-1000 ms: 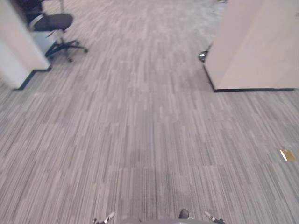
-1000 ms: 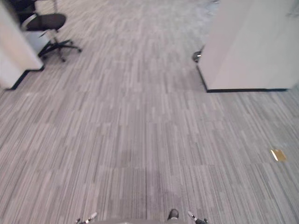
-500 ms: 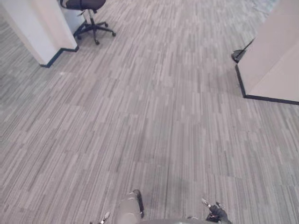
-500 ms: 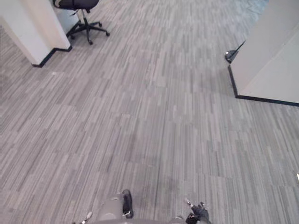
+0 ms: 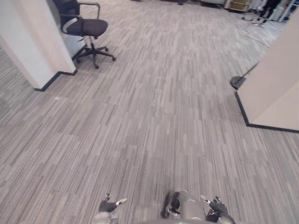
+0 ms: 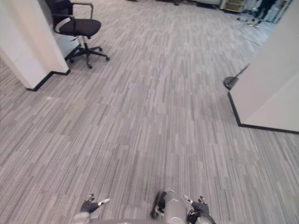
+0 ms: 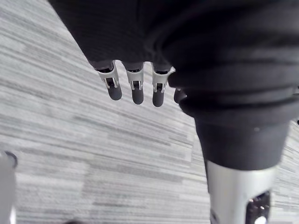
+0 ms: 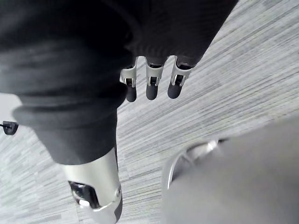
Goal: Organize washtable
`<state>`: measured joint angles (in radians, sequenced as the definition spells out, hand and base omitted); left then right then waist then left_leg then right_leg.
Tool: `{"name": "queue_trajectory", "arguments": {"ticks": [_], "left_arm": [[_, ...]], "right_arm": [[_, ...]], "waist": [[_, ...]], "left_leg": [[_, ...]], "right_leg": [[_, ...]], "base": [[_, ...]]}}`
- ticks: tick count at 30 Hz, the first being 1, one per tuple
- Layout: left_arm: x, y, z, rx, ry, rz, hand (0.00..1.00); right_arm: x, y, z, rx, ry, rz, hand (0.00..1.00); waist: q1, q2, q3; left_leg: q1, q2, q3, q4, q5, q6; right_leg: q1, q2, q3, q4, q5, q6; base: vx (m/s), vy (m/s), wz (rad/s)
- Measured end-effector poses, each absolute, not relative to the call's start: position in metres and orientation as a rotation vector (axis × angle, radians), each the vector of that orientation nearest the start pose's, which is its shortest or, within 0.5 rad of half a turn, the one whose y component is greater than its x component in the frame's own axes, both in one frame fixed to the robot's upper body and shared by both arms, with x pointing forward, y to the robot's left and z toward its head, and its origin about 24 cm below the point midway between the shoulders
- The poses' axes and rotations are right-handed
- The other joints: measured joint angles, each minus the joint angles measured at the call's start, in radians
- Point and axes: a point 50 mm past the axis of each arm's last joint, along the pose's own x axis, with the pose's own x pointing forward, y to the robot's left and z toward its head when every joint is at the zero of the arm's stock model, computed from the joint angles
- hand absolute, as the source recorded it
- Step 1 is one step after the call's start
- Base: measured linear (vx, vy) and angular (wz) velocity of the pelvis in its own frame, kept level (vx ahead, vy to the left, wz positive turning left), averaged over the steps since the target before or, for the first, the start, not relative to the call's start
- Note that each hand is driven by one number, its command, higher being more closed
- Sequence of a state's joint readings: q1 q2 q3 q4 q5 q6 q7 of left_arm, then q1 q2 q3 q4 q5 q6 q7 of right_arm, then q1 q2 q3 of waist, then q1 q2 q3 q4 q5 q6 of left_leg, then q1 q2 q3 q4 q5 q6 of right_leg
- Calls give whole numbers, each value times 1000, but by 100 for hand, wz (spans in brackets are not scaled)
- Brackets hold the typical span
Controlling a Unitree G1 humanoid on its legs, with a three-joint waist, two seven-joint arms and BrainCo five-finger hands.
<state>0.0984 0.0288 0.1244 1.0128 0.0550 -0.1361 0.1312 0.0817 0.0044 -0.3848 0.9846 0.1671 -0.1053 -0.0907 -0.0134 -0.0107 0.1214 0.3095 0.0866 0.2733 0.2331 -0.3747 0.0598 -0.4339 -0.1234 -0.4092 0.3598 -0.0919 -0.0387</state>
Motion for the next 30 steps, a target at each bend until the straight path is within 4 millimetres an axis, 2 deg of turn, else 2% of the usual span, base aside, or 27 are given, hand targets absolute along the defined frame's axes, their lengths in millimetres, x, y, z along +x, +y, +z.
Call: {"name": "queue_trajectory", "arguments": {"ticks": [1,2,3,4,5,6,7,8,9,10,11,12,13,14,16,17,18,19,20,22,23,25,26,27,28,29,30], "left_arm": [[105,183,-155,75,970,235,0],[106,183,-155,75,967,233,0],[107,175,-156,51,976,226,0],[113,167,-156,33,970,216,0],[113,166,-157,31,975,216,0],[111,166,-157,10,982,237,0],[108,166,-158,-17,989,263,0],[108,167,-158,-32,987,285,0],[107,172,-157,-60,981,333,0],[107,179,-156,-74,971,374,0],[107,183,-156,-82,965,394,0],[105,189,-154,-85,957,421,0],[104,194,-152,-85,937,439,0],[104,195,-151,-84,926,445,0],[108,197,-148,-88,888,455,0],[108,198,-147,-91,884,460,0],[110,198,-146,-101,874,467,0],[110,198,-146,-105,868,472,0],[112,198,-145,-116,860,478,0],[112,199,-145,-118,856,482,0],[113,199,-144,-115,857,486,0],[114,207,-143,-115,845,514,0],[111,212,-143,-111,852,529,0],[110,215,-144,-105,859,531,0],[105,217,-146,-95,883,529,0],[102,216,-148,-95,900,525,0],[98,218,-150,-88,923,528,0]], "right_arm": [[100,-209,-153,273,934,-569,0],[95,-212,-153,274,938,-581,0],[100,-215,-151,274,916,-588,0],[105,-215,-149,281,897,-589,0],[107,-217,-148,287,885,-597,0],[110,-217,-146,303,868,-608,0],[111,-216,-147,306,869,-604,0],[110,-213,-147,310,874,-600,0],[109,-213,-148,312,876,-605,0],[108,-211,-149,320,885,-608,0],[107,-210,-149,321,891,-607,0],[104,-207,-152,323,910,-602,0],[103,-203,-153,322,920,-590,0],[103,-203,-153,317,923,-583,0],[105,-203,-153,296,927,-559,0],[108,-201,-152,292,924,-547,0],[114,-196,-152,288,924,-521,0],[117,-193,-152,287,923,-508,0],[124,-187,-151,285,914,-483,0],[124,-186,-151,279,917,-475,0],[124,-179,-152,294,923,-469,0],[122,-173,-154,324,933,-472,0],[114,-177,-156,339,947,-509,0],[111,-179,-156,347,951,-528,0],[105,-183,-158,360,961,-560,0],[101,-185,-159,358,972,-568,0],[91,-187,-163,364,1006,-585,0]], "waist": [[-3,-5,0],[-9,1,-4],[-6,32,-10],[-4,48,-7],[-4,54,-4],[-11,65,-3],[-13,76,1],[-13,83,5],[-11,90,8],[-4,86,14],[1,81,17],[8,65,19],[14,48,17],[23,39,20],[44,45,17],[49,44,18],[60,36,21],[61,31,22],[67,20,19],[89,10,7],[89,-8,-9],[88,-35,-17],[87,-54,-24],[85,-63,-28],[82,-72,-31],[75,-72,-31],[54,-68,-24]], "left_leg": [[21,-5,-15,-1,-1,-12],[55,2,-43,-7,1,-45],[69,27,-71,-5,29,-89],[69,39,-94,16,77,-123],[69,42,-112,37,103,-126],[43,61,-151,146,156,-122],[-30,90,-192,336,261,-137],[-80,107,-210,447,355,-159],[-196,149,-243,695,444,-204],[-307,196,-232,915,437,-199],[-351,214,-218,976,421,-187],[-431,232,-190,1032,358,-149],[-503,224,-162,1015,299,-121],[-544,221,-144,989,271,-120],[-657,194,-110,789,182,-111],[-675,184,-108,713,174,-105],[-691,161,-106,531,173,-108],[-692,144,-110,426,177,-112],[-701,107,-134,171,245,-125],[-691,93,-130,132,353,-141],[-701,61,-122,155,359,-112],[-721,52,-113,285,275,-58],[-699,32,-100,344,225,-33],[-679,21,-92,360,201,-26],[-622,-2,-80,364,146,-10],[-585,-11,-79,355,111,-7],[-521,-31,-77,342,61,0]], "right_leg": [[14,6,10,-81,55,-3],[34,19,35,-86,185,-48],[10,27,39,15,162,-61],[-19,27,46,114,78,-66],[-25,31,48,156,48,-70],[-15,54,48,202,-19,-69],[24,83,49,207,-69,-71],[55,104,50,198,-87,-75],[110,143,57,174,-117,-86],[176,170,64,153,-138,-98],[215,182,71,135,-149,-100],[301,192,86,78,-158,-95],[367,193,106,15,-162,-81],[400,193,115,-19,-162,-74],[508,188,150,-107,-165,-43],[528,184,159,-119,-169,-36],[565,169,173,-133,-180,-15],[584,158,177,-142,-188,-3],[632,125,196,-157,-216,41],[643,100,228,-161,-230,63],[646,67,248,-155,-228,68],[615,32,293,-57,-197,118],[586,1,320,81,-181,126],[554,-20,335,176,-157,124],[476,-52,356,393,-48,118],[443,-61,359,484,39,119],[383,-90,358,655,113,135]], "base": [[596,-216,65],[665,-220,36],[696,-223,13],[816,-278,-11],[787,-304,-23],[767,-277,-34],[626,-204,-37],[604,-169,-38],[608,-156,-35],[619,-151,-33],[620,-131,-29],[568,-98,-16],[531,-80,-16],[482,-32,-17],[505,28,-29],[532,90,-41],[417,102,-33],[750,274,-42],[655,280,-36],[577,269,-39],[623,283,-17],[736,341,-9],[568,287,-9],[551,282,-7],[437,217,-5],[564,250,4],[546,187,11]]}}
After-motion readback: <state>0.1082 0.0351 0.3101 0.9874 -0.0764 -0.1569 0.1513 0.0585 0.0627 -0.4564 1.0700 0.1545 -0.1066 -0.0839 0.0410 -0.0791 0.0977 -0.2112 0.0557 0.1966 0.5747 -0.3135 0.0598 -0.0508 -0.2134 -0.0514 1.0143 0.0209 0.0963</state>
